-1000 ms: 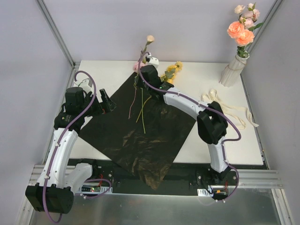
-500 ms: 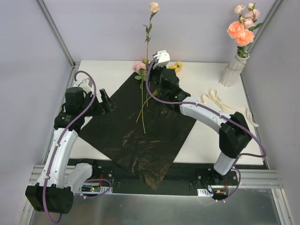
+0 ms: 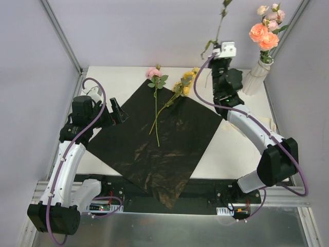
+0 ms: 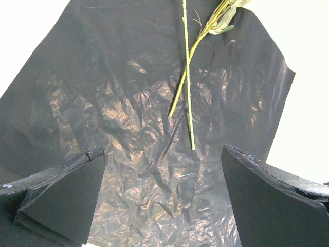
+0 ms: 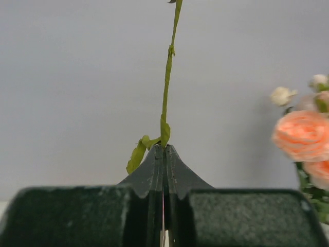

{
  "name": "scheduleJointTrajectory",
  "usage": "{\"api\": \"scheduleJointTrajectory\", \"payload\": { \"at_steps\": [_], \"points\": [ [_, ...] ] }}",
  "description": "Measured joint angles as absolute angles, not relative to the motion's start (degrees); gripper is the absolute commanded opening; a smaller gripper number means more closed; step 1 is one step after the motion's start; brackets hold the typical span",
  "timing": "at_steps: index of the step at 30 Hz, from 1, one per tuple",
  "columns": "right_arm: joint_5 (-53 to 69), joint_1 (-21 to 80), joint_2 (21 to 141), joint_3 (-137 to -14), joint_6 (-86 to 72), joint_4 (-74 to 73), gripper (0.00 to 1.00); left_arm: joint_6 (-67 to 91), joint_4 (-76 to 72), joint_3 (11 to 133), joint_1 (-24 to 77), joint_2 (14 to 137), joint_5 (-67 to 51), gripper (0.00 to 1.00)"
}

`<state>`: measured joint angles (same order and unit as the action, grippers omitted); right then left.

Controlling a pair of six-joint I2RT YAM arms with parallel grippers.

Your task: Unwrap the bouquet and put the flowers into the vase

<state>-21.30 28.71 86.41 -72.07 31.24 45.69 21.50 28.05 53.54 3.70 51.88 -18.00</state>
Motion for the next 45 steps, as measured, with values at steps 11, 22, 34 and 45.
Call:
{"api": "scheduleJointTrajectory", "payload": {
  "at_steps": [11,22,34,45],
  "points": [
    [-16.8,10.7,82.1,-69.4,34.1,52.2,0.00,21.5,28.1,53.5,3.8,51.5,-18.0,0.99],
    [-15.6,-1.4,85.6,-75.8,37.4,59.1,0.00,21.5,28.0,53.5,3.8,51.5,-18.0,0.99],
    [-13.7,-10.3,96.4,-88.2,36.6,63.3,0.00,21.5,27.9,53.5,3.8,51.6,-18.0,0.99],
    [-10.3,-13.3,107.5,-95.5,30.5,63.2,0.00,21.5,27.7,53.5,3.8,52.4,-18.0,0.99]
  ]
}}
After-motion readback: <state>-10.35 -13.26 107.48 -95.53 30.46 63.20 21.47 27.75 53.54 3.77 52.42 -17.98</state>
